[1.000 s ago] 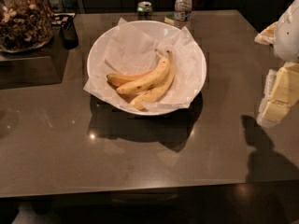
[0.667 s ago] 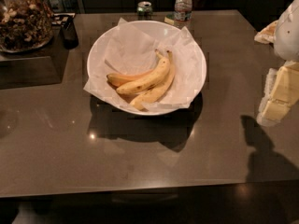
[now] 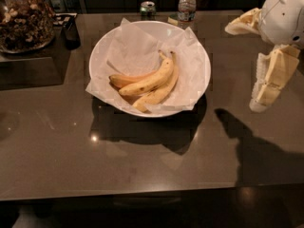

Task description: Pick banana from white bowl

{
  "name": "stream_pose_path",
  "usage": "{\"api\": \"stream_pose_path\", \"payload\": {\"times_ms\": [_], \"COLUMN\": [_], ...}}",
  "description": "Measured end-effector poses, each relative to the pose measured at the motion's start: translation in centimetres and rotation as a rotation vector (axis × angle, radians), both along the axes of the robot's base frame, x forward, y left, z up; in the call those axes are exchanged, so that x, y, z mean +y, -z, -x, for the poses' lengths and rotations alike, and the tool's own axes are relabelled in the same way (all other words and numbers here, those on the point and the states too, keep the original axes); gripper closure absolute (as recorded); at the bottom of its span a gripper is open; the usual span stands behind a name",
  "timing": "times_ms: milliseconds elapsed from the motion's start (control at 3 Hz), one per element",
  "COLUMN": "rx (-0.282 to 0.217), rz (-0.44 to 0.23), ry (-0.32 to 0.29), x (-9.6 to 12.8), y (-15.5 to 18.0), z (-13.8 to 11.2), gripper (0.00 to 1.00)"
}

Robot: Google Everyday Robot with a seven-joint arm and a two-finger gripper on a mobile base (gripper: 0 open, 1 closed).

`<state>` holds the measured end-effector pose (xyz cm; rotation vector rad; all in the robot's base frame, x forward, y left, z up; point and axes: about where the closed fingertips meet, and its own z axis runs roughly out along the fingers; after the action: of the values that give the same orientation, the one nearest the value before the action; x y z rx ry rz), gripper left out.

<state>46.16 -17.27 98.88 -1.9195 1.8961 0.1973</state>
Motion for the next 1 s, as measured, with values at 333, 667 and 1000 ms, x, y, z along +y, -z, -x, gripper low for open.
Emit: {"api": "stream_pose_path", "payload": {"times_ms": [333,667,1000], "rx": [0.026,0.014,0.012], "rz": [-0.111,-0.112,-0.111], "ry": [-0.198,-0.294,-0.298], "x": [4.8,6.1,6.2], "y": [0.2,-0.5,-0.6], "z": [-1.2,-1.4,-1.5], "gripper": [0.00,0.00,0.00]}}
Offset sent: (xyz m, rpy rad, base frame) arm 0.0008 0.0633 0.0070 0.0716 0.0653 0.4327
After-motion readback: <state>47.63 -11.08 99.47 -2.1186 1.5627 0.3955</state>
